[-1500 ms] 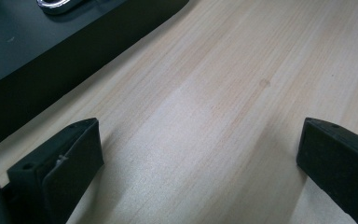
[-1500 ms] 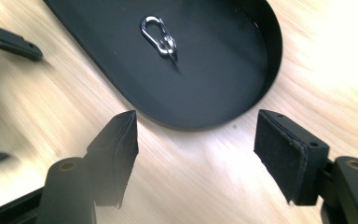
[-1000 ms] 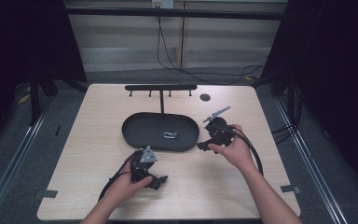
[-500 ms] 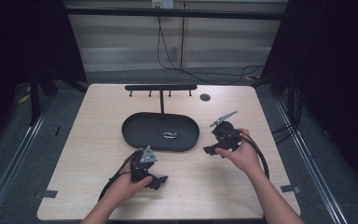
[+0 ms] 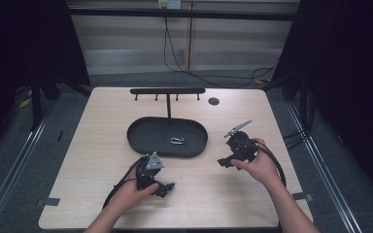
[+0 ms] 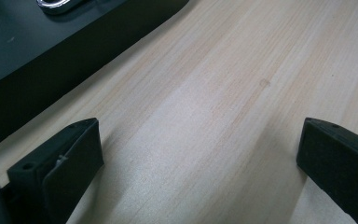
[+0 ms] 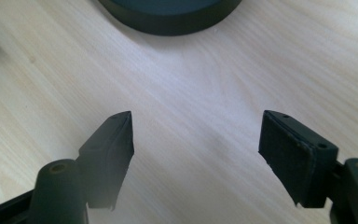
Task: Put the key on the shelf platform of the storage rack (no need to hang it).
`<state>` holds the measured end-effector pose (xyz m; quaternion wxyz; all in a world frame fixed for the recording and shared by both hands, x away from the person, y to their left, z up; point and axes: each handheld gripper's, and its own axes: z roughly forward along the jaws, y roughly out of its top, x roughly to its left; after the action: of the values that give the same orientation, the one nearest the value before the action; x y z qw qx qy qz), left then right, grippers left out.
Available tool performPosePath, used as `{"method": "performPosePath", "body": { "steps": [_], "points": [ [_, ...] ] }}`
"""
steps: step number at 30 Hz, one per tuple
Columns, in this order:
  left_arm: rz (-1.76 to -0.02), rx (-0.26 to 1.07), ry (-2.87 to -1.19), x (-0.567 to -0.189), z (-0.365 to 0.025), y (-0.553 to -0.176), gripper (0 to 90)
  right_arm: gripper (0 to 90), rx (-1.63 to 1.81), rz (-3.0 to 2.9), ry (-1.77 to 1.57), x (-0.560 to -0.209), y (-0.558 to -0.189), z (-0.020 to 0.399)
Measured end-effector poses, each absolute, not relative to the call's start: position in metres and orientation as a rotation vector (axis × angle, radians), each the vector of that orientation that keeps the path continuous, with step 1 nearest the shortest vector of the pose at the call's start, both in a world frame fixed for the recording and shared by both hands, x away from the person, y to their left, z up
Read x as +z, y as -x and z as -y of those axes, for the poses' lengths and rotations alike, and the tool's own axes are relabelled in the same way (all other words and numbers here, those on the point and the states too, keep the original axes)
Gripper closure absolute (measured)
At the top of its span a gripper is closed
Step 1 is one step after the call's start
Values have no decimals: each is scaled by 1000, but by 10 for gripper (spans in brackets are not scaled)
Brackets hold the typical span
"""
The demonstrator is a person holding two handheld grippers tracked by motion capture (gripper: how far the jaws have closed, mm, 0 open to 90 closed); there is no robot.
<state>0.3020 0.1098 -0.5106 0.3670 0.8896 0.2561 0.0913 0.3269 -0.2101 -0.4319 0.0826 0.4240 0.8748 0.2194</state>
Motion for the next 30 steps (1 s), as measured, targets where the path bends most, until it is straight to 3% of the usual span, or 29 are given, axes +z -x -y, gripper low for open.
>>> {"method": "performPosePath", "body": {
  "steps": [30],
  "points": [
    [-658,234,-2285,-511,-110,-302,0,253,636,-2591,-1326,-449,-307,249]
  ]
}}
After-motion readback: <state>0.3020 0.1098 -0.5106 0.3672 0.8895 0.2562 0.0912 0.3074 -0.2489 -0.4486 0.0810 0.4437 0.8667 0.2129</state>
